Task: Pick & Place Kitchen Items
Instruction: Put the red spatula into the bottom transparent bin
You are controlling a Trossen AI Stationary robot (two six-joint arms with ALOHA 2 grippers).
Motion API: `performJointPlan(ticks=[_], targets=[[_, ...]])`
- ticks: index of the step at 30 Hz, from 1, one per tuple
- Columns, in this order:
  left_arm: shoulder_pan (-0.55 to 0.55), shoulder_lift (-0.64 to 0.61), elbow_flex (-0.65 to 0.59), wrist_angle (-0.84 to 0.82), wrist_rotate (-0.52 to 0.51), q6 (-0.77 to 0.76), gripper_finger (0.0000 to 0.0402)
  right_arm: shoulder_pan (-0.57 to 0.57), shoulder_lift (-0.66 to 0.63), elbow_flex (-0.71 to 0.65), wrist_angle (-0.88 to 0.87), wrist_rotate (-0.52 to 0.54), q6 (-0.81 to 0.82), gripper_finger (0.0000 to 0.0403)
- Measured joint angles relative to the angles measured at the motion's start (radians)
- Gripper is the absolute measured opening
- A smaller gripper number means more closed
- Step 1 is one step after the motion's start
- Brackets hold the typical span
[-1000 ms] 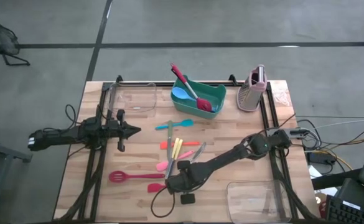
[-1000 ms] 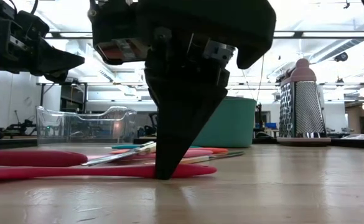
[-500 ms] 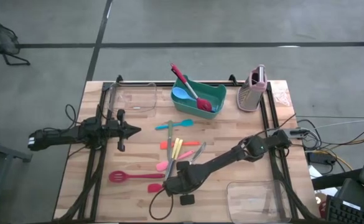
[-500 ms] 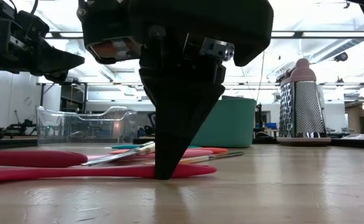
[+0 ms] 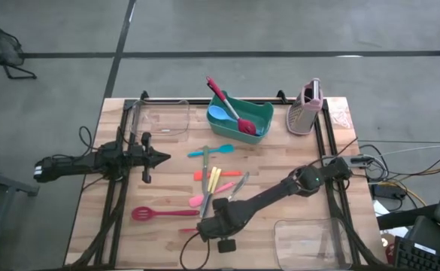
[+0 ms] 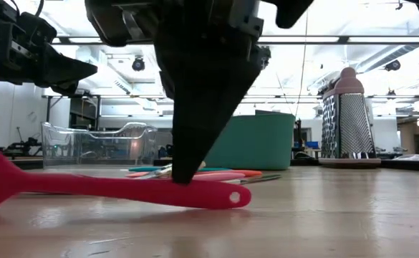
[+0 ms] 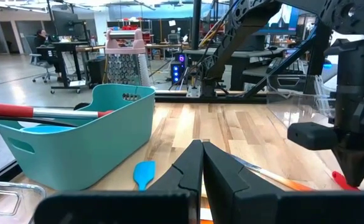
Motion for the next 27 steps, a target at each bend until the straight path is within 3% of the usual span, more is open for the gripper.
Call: performJointPlan(ticks=[16,27], targets=[[0.000,0.000,0.000,0.000,0.000,0.000,0.0019,0.004,-0.002,0.011,0.049,-0.015,0.053,0.0016],[0.000,0.000,0.000,0.000,0.000,0.000,0.0019,0.019,-0.004,-0.056,0.125,0.047,0.107,0.0163]])
